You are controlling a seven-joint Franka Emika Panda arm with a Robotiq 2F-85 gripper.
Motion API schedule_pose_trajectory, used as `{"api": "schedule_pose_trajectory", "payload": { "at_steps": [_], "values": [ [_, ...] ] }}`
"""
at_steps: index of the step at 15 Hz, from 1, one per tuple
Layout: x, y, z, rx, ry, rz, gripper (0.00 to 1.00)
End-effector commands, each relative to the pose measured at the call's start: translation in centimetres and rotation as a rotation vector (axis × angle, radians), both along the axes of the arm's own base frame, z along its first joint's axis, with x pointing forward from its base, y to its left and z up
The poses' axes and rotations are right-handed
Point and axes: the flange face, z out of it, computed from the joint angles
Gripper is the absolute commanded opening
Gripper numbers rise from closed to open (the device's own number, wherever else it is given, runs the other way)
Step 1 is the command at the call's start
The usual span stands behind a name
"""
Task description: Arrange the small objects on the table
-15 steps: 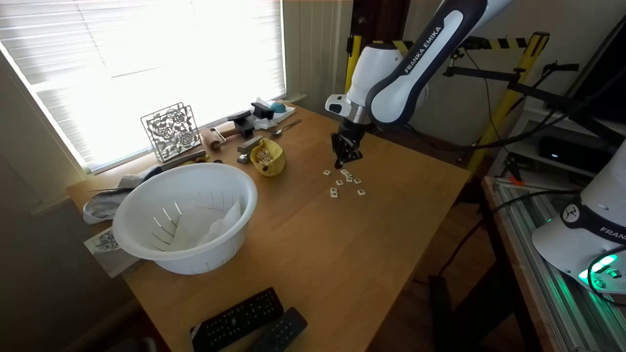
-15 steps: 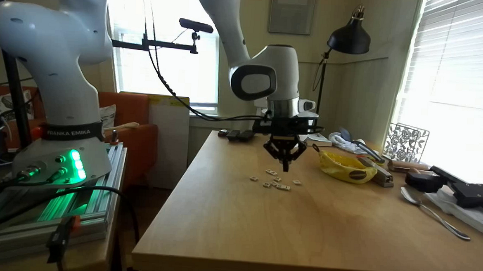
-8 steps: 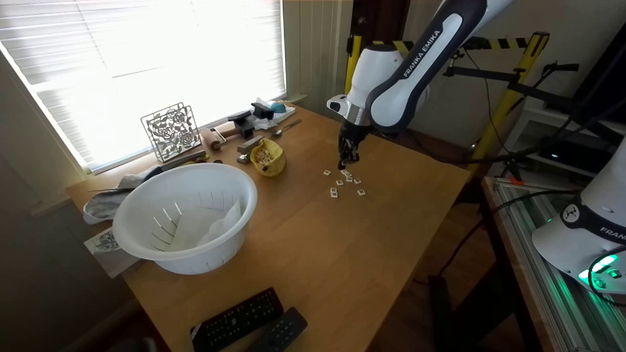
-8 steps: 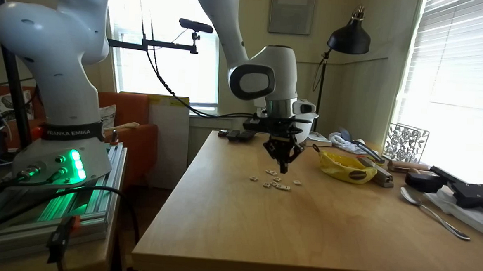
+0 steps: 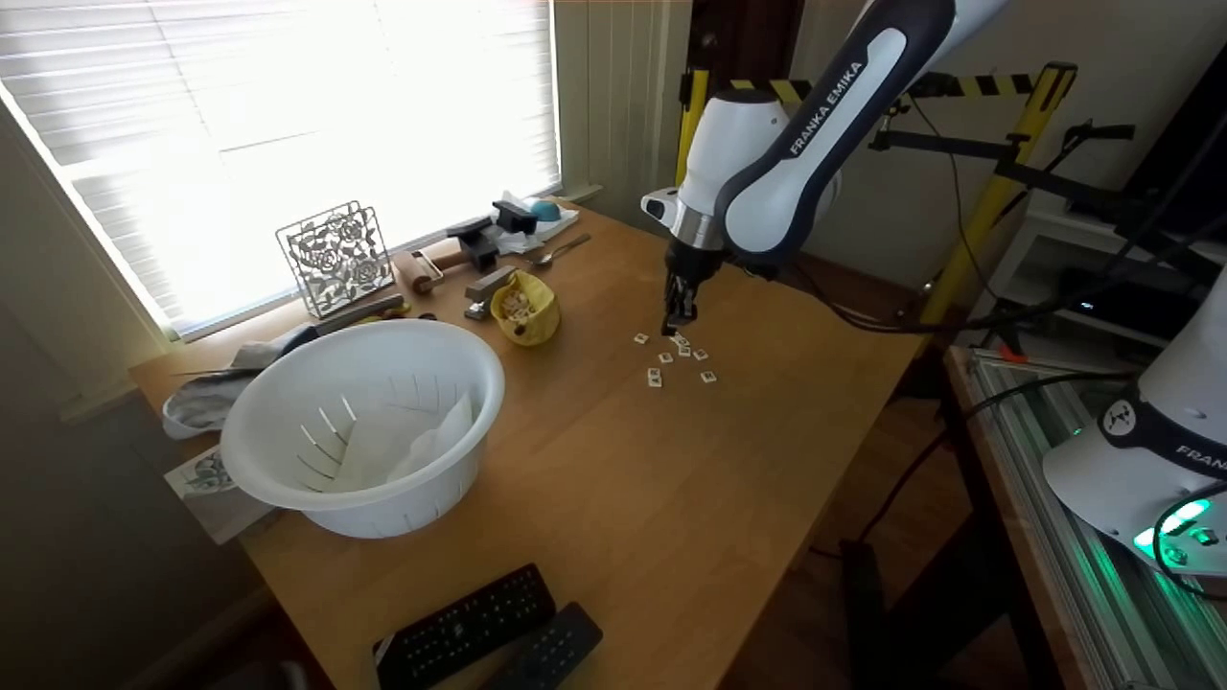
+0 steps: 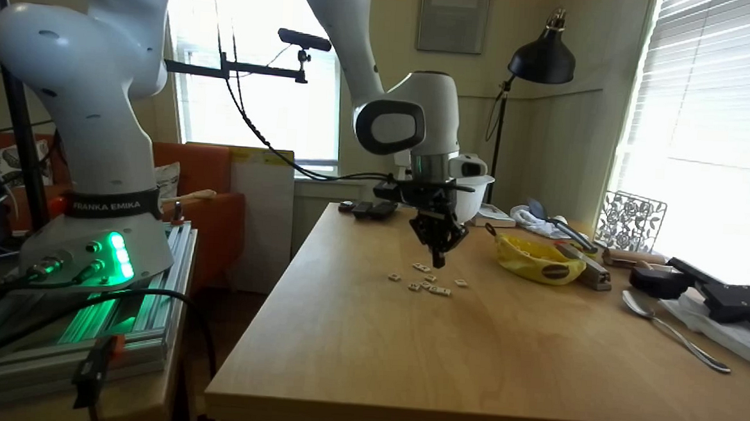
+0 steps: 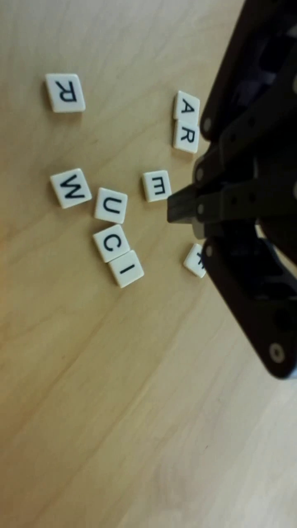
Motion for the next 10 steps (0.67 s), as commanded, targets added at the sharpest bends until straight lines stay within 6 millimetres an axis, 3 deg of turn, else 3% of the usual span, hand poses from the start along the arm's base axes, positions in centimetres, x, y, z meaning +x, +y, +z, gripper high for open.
{"api": "schedule_pose_trajectory", "payload": {
  "at_steps": [1,10],
  "values": [
    [0.0,-0.2,-0.6,-0.047,0.016,-0.175,0.0],
    [0.7,2.3,-2.2,-0.005,0.002,-0.464,0.0]
  ]
}}
